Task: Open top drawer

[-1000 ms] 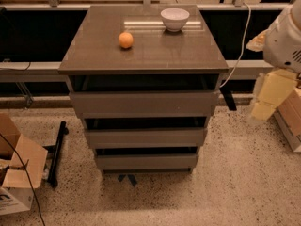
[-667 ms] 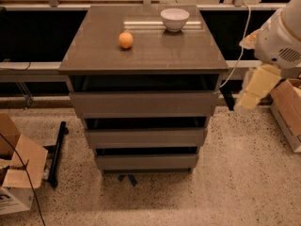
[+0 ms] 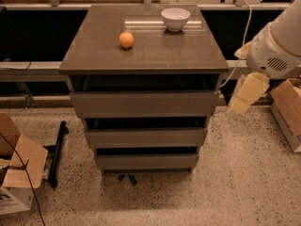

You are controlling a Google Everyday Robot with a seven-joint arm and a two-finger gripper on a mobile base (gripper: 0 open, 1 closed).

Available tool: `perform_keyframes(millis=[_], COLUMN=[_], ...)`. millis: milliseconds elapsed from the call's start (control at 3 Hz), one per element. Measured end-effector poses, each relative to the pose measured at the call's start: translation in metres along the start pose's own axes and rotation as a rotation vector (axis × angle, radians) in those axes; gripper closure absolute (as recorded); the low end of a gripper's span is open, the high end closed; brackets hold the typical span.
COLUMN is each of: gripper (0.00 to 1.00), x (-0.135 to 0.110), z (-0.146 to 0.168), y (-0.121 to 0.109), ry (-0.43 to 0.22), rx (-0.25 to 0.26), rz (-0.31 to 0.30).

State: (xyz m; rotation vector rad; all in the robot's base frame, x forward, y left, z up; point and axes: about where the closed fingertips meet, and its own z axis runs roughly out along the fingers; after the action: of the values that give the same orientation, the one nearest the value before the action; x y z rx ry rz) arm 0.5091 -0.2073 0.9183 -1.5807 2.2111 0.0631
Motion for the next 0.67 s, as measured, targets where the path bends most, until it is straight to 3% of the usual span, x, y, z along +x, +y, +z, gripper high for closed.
perform_keyframes(millis=[333, 667], gripper=[0.00, 0.00], x=[-0.012, -0.034], z=[0.052, 0.096], y=[-0.024, -0.062], ry=[-0.116, -0.218], rx=[0.017, 0.036], rz=[0.057, 0.043])
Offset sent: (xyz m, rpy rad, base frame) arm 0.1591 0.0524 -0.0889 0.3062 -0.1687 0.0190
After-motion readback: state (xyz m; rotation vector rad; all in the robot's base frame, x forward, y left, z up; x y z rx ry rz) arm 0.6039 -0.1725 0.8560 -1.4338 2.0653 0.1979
